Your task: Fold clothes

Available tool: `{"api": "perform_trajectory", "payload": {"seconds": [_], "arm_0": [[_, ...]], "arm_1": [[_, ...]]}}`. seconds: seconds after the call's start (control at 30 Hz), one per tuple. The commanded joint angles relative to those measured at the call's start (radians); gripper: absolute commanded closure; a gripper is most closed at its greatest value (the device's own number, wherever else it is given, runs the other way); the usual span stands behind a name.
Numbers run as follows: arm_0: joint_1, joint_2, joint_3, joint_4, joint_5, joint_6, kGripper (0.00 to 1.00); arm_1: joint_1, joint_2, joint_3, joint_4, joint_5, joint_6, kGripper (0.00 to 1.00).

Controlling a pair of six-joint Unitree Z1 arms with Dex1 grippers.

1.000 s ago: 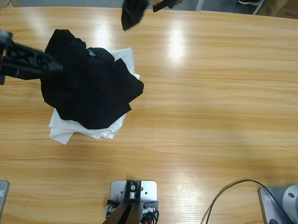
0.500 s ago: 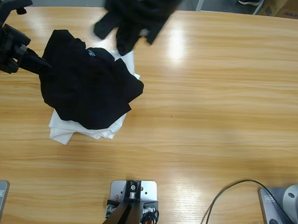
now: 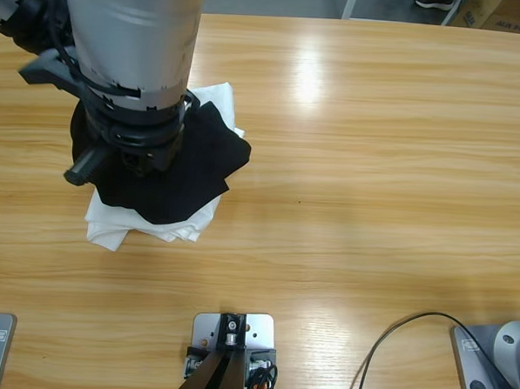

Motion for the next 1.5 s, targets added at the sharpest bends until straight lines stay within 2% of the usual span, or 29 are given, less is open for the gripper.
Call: {"api": "perform_trajectory", "payload": {"seconds": [0.03, 0.2, 0.43, 0.7, 1.0, 1.03, 1.07, 1.1, 1.2, 1.23, 1.27, 1.3, 1.37, 1.4, 1.5], "arm_0": [[0.007, 0.104, 0.000, 0.005, -0.019, -0.009, 1.000], [-0.005, 0.142, -0.006, 0.005, -0.025, -0.010, 1.000], [-0.027, 0.214, -0.011, 0.003, -0.040, -0.058, 1.000], [-0.033, 0.272, -0.083, 0.002, -0.024, -0.112, 1.000], [-0.042, 0.279, -0.042, 0.022, -0.010, -0.108, 1.000], [-0.046, 0.272, -0.043, 0.025, -0.010, -0.107, 1.000], [-0.047, 0.262, -0.044, 0.030, -0.010, -0.106, 1.000], [-0.047, 0.251, -0.046, 0.034, -0.010, -0.106, 1.000], [-0.047, 0.192, -0.052, 0.059, -0.010, -0.113, 1.000], [-0.047, 0.147, -0.052, 0.066, -0.006, -0.121, 0.962], [-0.047, 0.104, -0.053, 0.071, 0.002, -0.127, 0.624], [-0.047, 0.058, -0.056, 0.075, 0.014, -0.137, 0.347], [-0.047, -0.050, -0.060, 0.080, 0.058, -0.162, 0.170], [-0.047, -0.104, -0.066, 0.090, 0.088, -0.172, 0.125], [-0.048, -0.254, -0.081, 0.160, 0.146, -0.178, 0.127]], "arm_1": [[-0.076, 0.139, -0.013, 0.025, -0.001, -0.030, 1.000], [-0.164, 0.182, -0.026, 0.041, -0.022, -0.051, 1.000], [-0.160, 0.237, -0.039, 0.042, 0.010, -0.054, 1.000], [-0.164, 0.229, -0.017, 0.074, 0.016, -0.053, 1.000], [-0.231, 0.196, -0.038, 0.075, -0.002, -0.048, 1.000], [-0.247, 0.183, -0.055, 0.080, -0.018, -0.048, 0.889], [-0.263, 0.169, -0.074, 0.087, -0.027, -0.046, 0.390], [-0.278, 0.156, -0.099, 0.100, -0.041, -0.045, 0.181], [-0.298, 0.108, -0.149, 0.138, -0.093, -0.031, 0.026], [-0.299, 0.083, -0.149, 0.146, -0.102, -0.024, 0.011], [-0.298, 0.057, -0.149, 0.154, -0.106, -0.016, 0.006], [-0.296, 0.032, -0.149, 0.160, -0.105, -0.007, 0.001], [-0.280, -0.018, -0.149, 0.181, -0.108, 0.009, 0.000], [-0.273, -0.037, -0.149, 0.195, -0.111, 0.014, 0.000], [-0.248, -0.080, -0.147, 0.238, -0.117, 0.027, 0.000]]}}
